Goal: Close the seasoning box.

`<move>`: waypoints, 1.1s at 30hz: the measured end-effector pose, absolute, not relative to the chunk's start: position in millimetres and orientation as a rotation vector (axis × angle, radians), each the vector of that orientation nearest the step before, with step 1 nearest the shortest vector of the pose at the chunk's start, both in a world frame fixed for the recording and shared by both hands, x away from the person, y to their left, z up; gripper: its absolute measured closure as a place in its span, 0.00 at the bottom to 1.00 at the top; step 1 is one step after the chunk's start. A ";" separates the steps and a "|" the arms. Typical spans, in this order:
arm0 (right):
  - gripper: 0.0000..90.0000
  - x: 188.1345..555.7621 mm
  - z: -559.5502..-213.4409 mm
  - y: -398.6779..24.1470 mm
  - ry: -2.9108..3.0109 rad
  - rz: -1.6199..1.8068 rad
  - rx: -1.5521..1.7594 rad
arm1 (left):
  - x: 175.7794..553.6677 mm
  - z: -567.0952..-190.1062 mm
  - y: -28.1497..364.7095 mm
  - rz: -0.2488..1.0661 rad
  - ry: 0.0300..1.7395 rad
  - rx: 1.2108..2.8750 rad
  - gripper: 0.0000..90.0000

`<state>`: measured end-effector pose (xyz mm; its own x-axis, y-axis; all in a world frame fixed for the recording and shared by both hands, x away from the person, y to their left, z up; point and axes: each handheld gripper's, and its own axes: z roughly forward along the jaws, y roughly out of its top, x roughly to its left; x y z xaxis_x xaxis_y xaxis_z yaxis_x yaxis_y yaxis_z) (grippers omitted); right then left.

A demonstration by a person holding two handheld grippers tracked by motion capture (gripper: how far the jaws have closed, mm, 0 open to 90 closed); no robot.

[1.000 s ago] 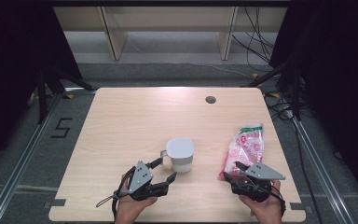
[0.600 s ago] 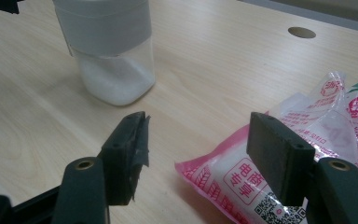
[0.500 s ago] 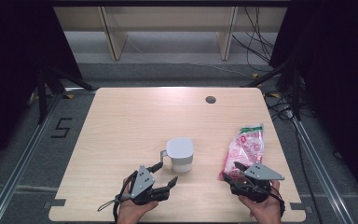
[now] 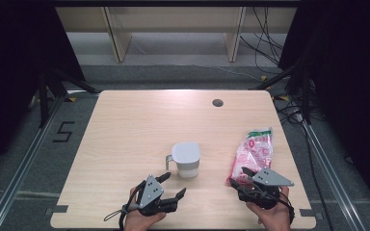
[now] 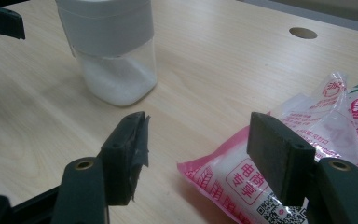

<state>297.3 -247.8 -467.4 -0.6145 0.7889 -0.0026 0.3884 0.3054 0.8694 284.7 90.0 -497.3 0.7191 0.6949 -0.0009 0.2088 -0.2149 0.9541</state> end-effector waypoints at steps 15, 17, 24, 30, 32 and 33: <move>0.37 295.2 -471.4 -245.0 2.200 1.221 1.041 | 274.0 -508.9 85.1 0.489 0.714 1.785 0.28; 0.37 293.4 -471.7 -244.9 2.198 1.229 1.053 | 272.9 -509.6 84.7 0.492 0.709 1.794 0.28; 0.37 290.0 -473.3 -244.6 2.226 1.213 1.057 | 270.3 -512.2 81.6 0.481 0.725 1.801 0.28; 0.37 289.2 -474.2 -243.8 2.223 1.215 1.044 | 270.5 -512.8 81.7 0.491 0.699 1.826 0.28; 0.37 289.3 -474.2 -243.8 2.225 1.215 1.038 | 269.3 -513.1 80.4 0.478 0.717 1.815 0.28; 0.37 289.3 -474.2 -243.8 2.225 1.215 1.038 | 269.9 -512.6 81.1 0.486 0.700 1.825 0.28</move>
